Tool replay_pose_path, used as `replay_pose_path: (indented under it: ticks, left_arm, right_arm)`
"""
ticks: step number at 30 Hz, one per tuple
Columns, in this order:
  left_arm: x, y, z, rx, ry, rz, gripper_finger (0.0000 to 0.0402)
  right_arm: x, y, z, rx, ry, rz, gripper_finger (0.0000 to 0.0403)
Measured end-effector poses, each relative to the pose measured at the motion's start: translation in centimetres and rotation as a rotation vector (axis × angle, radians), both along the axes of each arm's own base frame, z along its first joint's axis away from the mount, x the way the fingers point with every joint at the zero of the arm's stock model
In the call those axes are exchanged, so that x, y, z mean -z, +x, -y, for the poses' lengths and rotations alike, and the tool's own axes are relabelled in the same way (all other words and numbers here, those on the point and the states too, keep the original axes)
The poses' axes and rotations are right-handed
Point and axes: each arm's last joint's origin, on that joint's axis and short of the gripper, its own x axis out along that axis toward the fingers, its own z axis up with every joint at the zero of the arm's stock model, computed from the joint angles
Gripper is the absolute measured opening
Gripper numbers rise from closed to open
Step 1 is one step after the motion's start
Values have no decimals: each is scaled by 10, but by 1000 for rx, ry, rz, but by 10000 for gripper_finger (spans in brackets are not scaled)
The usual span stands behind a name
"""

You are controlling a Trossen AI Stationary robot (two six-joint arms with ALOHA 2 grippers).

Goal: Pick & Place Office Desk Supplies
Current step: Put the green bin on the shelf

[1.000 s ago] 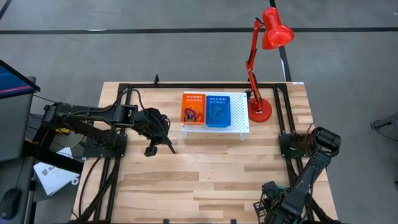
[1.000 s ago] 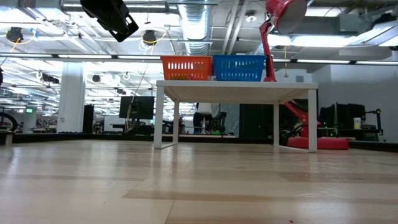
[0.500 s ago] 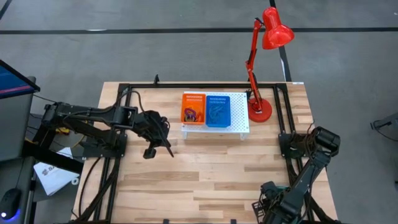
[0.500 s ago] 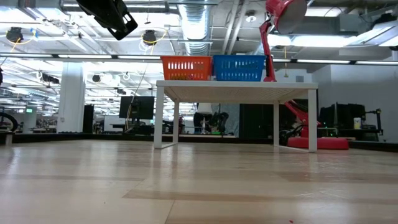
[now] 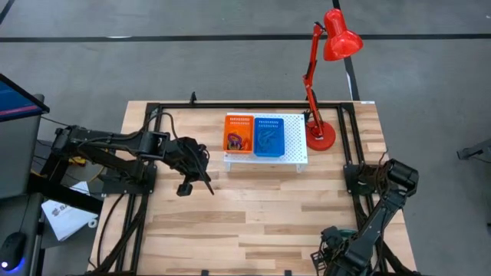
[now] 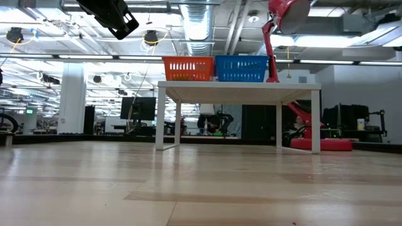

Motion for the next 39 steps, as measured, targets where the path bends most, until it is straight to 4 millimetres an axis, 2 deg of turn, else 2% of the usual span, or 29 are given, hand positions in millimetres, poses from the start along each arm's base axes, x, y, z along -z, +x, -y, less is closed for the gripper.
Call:
replay_pose_path:
  ticks: [17,23,32,39]
  left_arm:
    - [0,0,0,-2,1,0,0]
    - [0,0,0,-2,2,0,0]
    - [0,0,0,-2,2,0,0]
    - [0,0,0,-2,2,1,0]
  right_arm:
    - [10,5,-7,-3,21,33,132]
    - [10,5,-6,-5,14,26,95]
    - [10,3,-4,-36,-9,11,12]
    - [10,6,1,-90,-20,0,5]
